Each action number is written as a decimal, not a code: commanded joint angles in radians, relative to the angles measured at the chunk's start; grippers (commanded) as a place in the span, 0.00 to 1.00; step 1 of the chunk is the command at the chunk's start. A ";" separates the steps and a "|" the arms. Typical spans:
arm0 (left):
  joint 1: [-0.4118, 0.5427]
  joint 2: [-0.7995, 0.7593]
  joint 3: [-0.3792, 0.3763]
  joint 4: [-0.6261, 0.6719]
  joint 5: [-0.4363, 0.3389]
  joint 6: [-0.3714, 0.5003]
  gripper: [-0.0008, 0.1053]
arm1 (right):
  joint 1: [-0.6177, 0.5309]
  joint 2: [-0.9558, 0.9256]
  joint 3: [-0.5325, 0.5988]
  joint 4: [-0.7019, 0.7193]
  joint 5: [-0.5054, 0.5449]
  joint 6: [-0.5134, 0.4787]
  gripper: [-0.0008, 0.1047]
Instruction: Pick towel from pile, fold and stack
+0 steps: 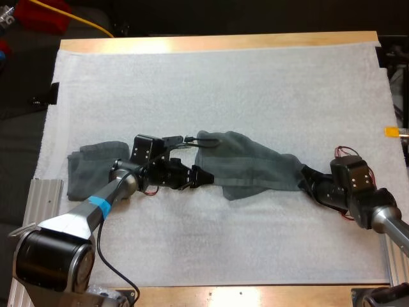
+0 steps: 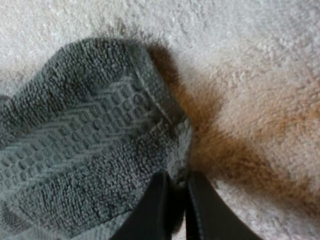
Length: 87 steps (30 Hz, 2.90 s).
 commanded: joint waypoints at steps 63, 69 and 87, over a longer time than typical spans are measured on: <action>-0.104 -0.329 -0.178 0.432 -0.168 0.152 0.01 | -0.001 -0.220 -0.229 0.267 -0.063 -0.222 0.01; -0.104 -0.339 -0.355 0.682 -0.298 0.271 0.01 | -0.001 -0.225 -0.371 0.371 -0.063 -0.301 0.01; -0.128 -0.390 -0.650 1.014 -0.436 0.361 0.01 | 0.193 -0.225 -0.712 0.671 0.135 -0.449 0.01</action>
